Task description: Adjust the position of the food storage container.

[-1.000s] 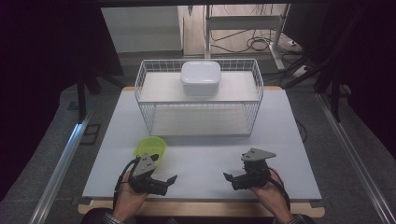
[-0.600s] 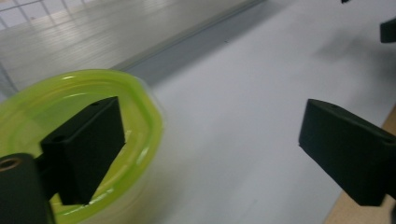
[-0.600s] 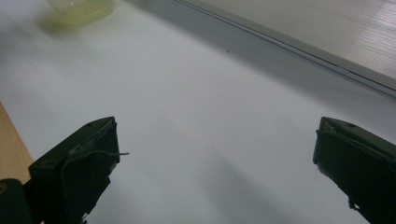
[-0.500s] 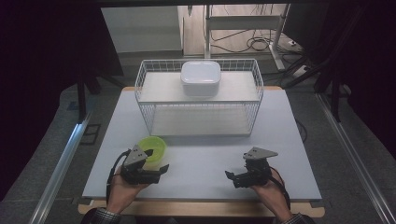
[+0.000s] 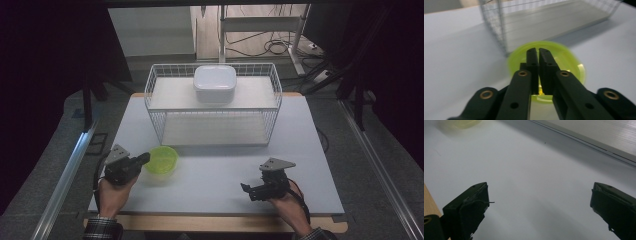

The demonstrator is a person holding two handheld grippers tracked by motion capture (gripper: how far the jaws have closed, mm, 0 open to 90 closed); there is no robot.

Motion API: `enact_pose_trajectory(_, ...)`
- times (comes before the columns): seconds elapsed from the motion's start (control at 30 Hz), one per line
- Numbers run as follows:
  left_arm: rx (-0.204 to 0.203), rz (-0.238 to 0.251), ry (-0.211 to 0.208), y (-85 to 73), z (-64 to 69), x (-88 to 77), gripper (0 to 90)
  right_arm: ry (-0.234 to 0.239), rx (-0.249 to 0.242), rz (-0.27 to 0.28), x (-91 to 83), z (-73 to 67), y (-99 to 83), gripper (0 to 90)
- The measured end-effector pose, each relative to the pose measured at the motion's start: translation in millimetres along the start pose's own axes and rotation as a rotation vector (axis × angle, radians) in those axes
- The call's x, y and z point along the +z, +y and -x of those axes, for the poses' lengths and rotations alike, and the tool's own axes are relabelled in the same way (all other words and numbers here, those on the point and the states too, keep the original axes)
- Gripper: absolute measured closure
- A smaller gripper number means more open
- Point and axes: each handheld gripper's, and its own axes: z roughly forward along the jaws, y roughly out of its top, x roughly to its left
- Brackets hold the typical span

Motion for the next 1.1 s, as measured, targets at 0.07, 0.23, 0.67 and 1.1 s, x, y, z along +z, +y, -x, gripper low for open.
enact_pose_trajectory(0.07,-0.027,-0.019,0.044,-3.8,-15.4,2.1,89.8,0.001,-0.001,-0.007,1.8,-1.0,-0.5,2.4)
enact_pose_trajectory(0.23,-0.057,-0.039,0.073,-7.9,-32.4,7.7,89.9,0.005,-0.007,-0.017,4.5,-2.9,-0.8,2.6)
enact_pose_trajectory(0.67,-0.069,-0.194,-0.041,-21.4,-37.1,48.4,89.9,0.007,-0.021,-0.041,7.8,-5.0,-1.8,3.6)
enact_pose_trajectory(1.1,-0.05,-0.215,-0.134,-21.6,-18.6,63.1,89.9,0.013,-0.029,-0.053,10.5,-6.9,-2.5,3.9)
